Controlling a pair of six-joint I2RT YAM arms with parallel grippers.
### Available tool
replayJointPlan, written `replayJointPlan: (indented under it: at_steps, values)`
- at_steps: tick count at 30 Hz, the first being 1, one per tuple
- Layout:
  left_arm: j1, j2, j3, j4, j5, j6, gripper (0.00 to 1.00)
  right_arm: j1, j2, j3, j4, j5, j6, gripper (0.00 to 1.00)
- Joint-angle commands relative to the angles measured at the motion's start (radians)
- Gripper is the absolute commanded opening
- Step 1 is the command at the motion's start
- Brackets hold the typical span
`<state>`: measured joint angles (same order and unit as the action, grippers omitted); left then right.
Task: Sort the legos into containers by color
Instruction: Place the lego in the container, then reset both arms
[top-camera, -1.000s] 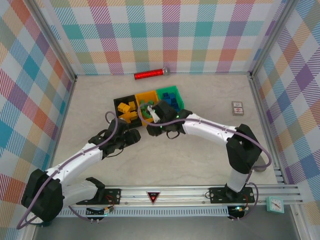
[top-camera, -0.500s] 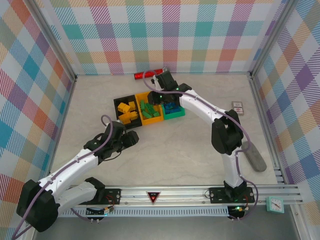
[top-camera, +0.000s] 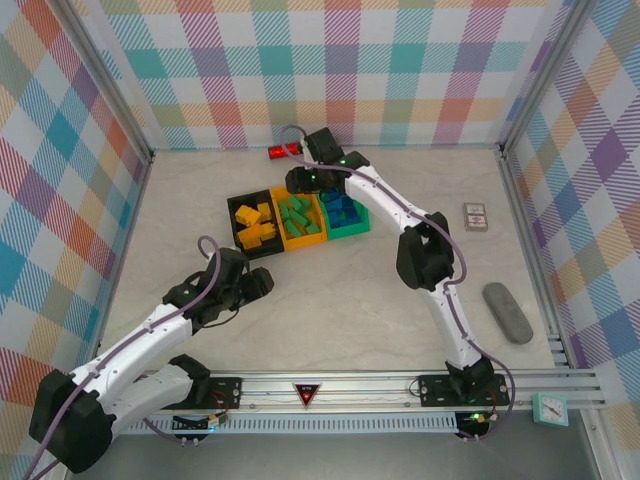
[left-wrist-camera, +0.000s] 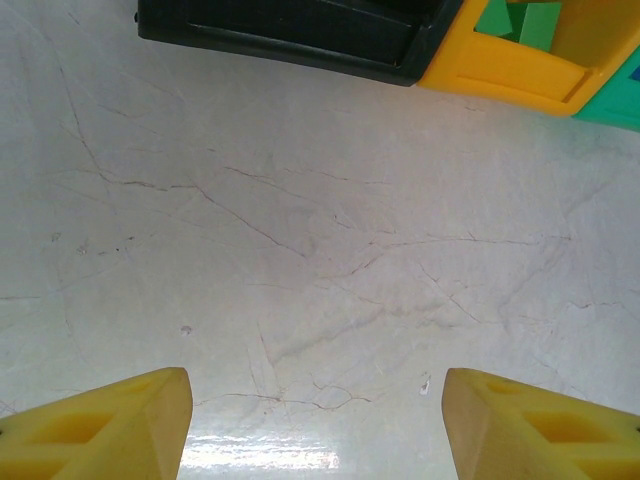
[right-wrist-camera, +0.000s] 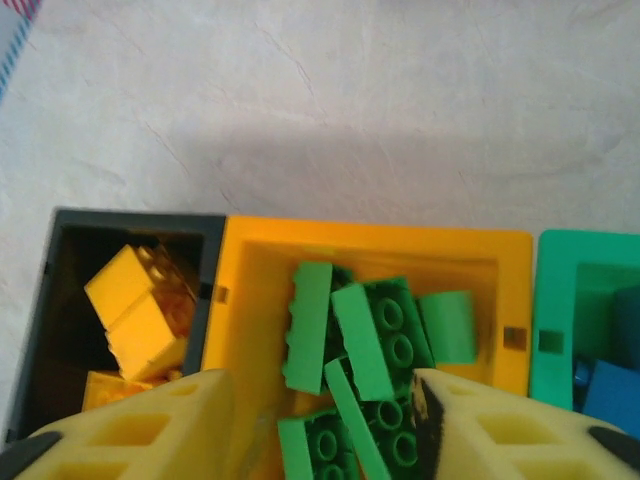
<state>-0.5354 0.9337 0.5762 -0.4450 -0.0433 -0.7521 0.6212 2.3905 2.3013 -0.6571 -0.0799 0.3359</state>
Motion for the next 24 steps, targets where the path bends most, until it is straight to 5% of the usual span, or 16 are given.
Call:
replayJointPlan:
  at_steps: [1,11,24]
  values:
    - [-0.007,-0.017,-0.008,-0.026,-0.002,-0.012,0.67,0.005,-0.033,-0.023,-0.025,0.003,-0.02,0.54]
    - [-0.008,-0.021,0.02,-0.071,-0.095,0.0,0.69,0.007,-0.413,-0.542,0.196,0.022,-0.051,0.57]
    - [0.027,-0.016,0.078,-0.144,-0.314,0.035,0.71,0.003,-0.996,-1.271,0.349,0.292,-0.108,0.59]
